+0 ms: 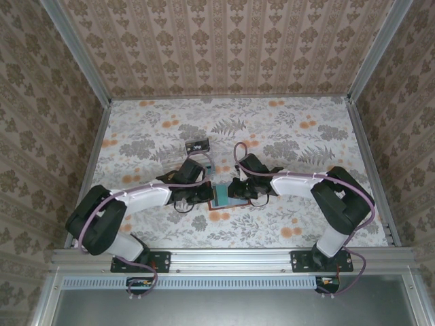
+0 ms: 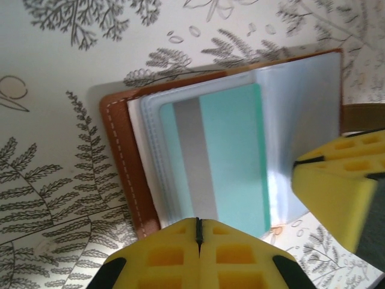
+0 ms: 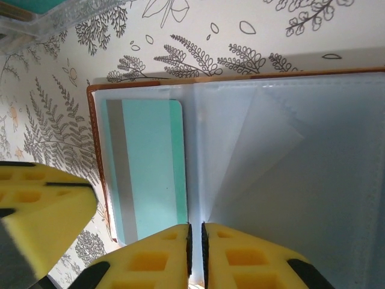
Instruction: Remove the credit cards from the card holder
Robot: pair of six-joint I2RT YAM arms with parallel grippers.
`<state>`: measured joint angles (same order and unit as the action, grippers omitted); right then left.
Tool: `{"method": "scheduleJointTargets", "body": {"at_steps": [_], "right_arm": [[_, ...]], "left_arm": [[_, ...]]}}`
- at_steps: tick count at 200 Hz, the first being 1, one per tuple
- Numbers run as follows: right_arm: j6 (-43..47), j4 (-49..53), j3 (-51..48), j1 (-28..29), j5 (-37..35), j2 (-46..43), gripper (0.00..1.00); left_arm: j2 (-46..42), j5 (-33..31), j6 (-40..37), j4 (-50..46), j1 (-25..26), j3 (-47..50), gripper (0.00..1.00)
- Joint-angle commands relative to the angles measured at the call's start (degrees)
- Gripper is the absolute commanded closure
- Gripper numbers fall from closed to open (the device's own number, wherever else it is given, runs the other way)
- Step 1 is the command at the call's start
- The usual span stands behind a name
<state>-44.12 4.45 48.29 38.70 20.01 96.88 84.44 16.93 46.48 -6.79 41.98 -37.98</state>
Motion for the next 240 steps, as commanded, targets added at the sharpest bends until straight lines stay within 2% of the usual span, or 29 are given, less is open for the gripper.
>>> {"method": "scheduleJointTargets", "body": {"at_steps": [1,136,165,193,240], "right_arm": [[0.05,-0.47,1.37,0.59,1.08,1.44,0.82],[-1.30,-3.28,1.62,0.67,4.39,4.05,0.80],[-1.67,-3.46,1.22,0.68,3.76,3.29,0.83],[-2.38,-3.22,-0.41,0.57,-1.05,-0.45,0.83],[-2.20,-3.13,0.53,0.59,0.90,0.73,0.82]], "left_arm": [[1.49,0.14,-0.76,-0.07,0.04,0.03,0.97],[3.71,0.53,-0.09,0.55,0.18,0.69,1.00],[3.70,0.52,-0.09,0.37,0.17,0.54,1.00],[3.10,0.13,-0.07,-0.24,0.20,0.75,1.00],[3.14,0.23,-0.11,-0.11,0.30,0.89,1.00]]}}
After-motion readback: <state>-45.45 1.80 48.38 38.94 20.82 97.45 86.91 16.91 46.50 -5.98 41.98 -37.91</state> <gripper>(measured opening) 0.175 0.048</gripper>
